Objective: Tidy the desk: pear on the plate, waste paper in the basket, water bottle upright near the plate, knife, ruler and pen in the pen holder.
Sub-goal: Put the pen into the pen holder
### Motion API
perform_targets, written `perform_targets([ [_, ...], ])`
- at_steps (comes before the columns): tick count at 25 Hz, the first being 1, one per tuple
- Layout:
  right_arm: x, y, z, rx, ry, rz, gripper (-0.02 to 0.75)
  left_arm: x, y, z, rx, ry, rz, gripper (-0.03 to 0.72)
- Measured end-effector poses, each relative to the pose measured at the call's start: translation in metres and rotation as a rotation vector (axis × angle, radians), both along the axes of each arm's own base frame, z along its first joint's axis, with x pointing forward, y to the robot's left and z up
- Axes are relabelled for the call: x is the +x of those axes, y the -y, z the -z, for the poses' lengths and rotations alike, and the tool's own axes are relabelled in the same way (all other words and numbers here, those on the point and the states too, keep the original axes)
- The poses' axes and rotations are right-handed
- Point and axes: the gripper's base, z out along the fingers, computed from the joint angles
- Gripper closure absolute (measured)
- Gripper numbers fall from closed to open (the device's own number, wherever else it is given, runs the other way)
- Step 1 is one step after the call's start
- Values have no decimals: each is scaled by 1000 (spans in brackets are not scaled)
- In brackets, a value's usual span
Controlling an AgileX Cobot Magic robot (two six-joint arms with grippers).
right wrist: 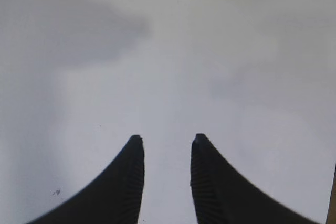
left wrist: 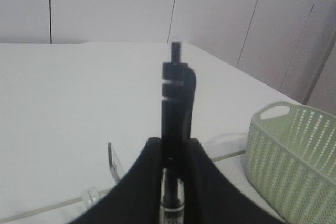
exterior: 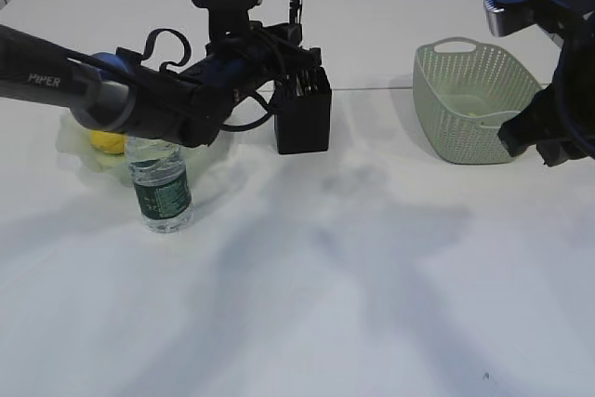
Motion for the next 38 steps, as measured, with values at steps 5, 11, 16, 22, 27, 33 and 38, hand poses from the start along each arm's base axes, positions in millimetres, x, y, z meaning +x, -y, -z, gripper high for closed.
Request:
perform_targets([
  [5,0,0,0,0,0,0,508,1,1,16,16,-24,1,633],
  [11,0,0,0,-1,1,0,508,1,1,20,20,-30,1,622],
  [16,0,0,0,-3,2,1,508,1,1,19,18,-25,0,533],
  [22,0,1,0,-7,4,0,508,1,1,18,13,-17,0,378],
  [27,0,1,0,-10,5,-1,508,1,1,13,5,-1,-1,364],
  [33,0,1,0,-10,5,-1,508,-1,-1,-17,-22,43,0,367],
  [38,1,1,0,-8,8,-2,508,-6,-3,-47,-16,27,6,367],
])
